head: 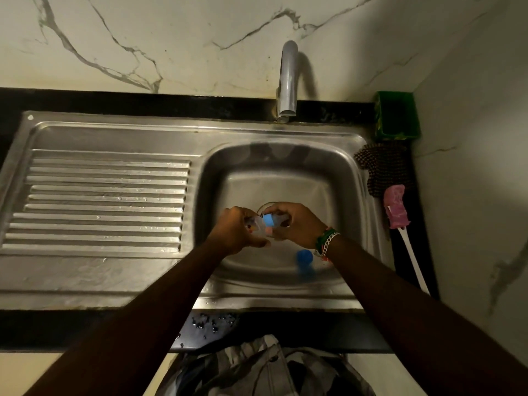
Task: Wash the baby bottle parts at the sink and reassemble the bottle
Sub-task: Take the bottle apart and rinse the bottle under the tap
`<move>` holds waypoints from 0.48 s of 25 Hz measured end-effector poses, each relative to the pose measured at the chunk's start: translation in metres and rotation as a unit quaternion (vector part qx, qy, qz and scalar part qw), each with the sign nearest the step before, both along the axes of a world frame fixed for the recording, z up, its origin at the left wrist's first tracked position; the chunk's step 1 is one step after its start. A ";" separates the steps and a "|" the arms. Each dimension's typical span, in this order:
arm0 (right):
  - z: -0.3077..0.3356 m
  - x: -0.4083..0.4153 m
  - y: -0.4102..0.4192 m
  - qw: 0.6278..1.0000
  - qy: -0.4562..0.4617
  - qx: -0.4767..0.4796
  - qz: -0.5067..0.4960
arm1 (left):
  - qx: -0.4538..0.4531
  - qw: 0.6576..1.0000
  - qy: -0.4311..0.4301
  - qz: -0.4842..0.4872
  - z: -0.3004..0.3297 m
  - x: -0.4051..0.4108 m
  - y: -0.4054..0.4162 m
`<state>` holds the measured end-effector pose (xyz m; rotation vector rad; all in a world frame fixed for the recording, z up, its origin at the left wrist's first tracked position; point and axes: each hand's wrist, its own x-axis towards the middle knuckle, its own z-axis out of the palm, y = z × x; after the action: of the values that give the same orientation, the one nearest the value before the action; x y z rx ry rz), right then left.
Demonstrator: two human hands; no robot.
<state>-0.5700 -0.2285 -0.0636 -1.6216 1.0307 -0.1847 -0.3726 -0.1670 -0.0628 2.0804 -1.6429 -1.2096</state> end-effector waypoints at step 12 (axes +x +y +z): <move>-0.052 -0.014 -0.008 0.983 0.181 -0.006 0.037 | 0.141 0.989 0.011 0.030 -0.031 0.044 -0.016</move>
<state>-0.5843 -0.2362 -0.1159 -1.7394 1.2399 0.1613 -0.3281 -0.1826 -0.0935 2.2503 -1.4599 -1.5150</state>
